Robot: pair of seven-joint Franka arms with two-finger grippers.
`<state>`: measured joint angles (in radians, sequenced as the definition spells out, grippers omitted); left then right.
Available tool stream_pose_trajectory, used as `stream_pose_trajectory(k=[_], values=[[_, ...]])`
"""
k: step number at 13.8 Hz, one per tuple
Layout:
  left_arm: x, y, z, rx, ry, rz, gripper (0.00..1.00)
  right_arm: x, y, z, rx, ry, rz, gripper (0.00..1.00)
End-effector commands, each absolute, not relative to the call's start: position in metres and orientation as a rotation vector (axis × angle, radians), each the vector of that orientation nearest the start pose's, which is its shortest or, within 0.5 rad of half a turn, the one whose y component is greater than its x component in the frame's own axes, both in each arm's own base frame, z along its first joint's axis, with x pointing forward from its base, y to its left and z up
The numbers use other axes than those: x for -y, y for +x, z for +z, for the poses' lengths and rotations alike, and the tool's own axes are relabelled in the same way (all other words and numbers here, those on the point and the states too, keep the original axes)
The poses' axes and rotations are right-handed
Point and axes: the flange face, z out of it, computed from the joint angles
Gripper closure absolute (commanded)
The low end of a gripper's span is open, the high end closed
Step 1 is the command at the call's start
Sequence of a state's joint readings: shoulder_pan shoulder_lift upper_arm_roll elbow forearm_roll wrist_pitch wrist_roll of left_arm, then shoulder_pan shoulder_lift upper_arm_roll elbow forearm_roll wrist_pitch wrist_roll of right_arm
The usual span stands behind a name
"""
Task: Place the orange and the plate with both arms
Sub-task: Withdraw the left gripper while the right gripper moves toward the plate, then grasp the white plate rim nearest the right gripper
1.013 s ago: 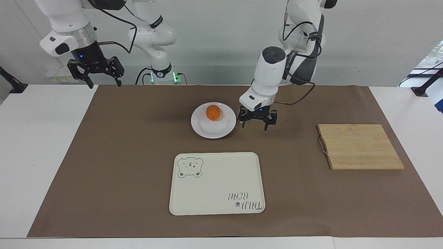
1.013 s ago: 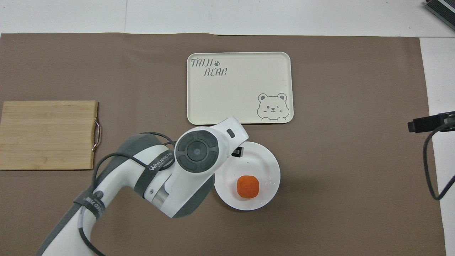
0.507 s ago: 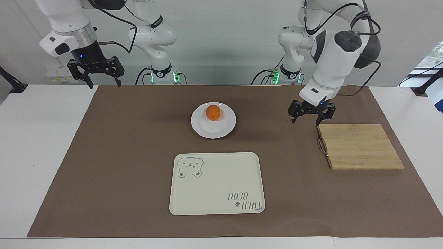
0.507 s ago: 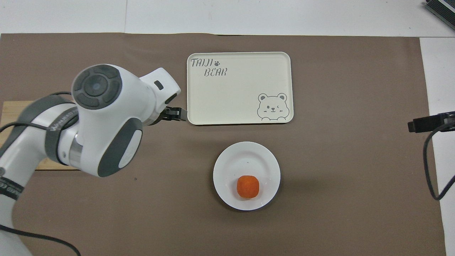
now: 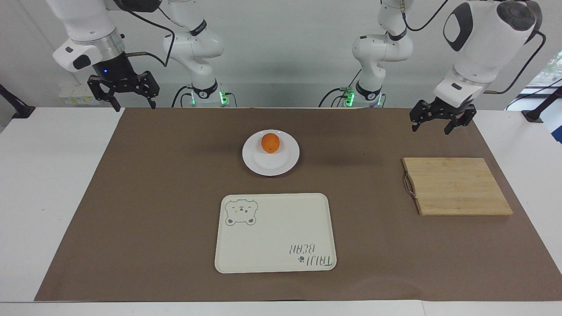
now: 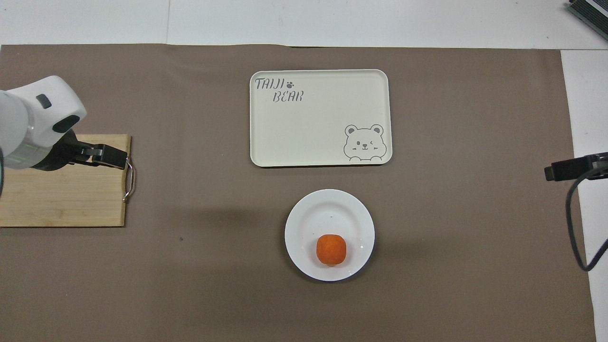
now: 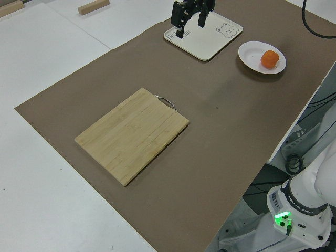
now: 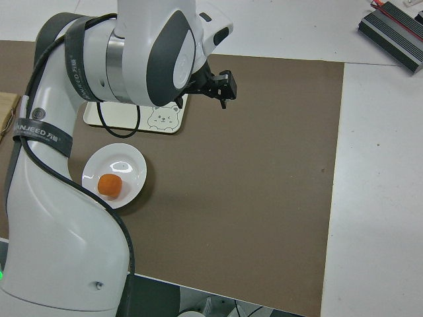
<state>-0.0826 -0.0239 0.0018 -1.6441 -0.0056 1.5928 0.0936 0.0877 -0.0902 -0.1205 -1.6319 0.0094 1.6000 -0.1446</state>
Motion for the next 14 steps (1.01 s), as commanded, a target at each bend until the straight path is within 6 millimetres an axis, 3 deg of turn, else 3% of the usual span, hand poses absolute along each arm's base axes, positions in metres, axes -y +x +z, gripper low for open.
stream_pose_trajectory(k=[1,7,9,11,14], values=[[0.041,0.549,0.615,-0.284,-3.129,0.137,0.0,0.005,0.537,0.621,0.161,-3.063,-0.093,0.0],[0.039,0.546,0.615,-0.285,-3.116,0.14,0.0,-0.045,0.551,0.514,-0.021,-2.82,-0.002,0.0],[0.039,0.546,0.615,-0.285,-3.116,0.137,0.0,-0.07,0.554,0.473,-0.064,-2.711,0.054,0.0],[0.039,0.546,0.615,-0.285,-3.116,0.137,0.0,-0.094,0.547,0.442,-0.055,-2.666,0.038,0.0],[0.043,0.547,0.614,-0.276,-3.123,0.13,0.0,-0.104,0.527,0.401,-0.061,-2.562,0.088,0.0]])
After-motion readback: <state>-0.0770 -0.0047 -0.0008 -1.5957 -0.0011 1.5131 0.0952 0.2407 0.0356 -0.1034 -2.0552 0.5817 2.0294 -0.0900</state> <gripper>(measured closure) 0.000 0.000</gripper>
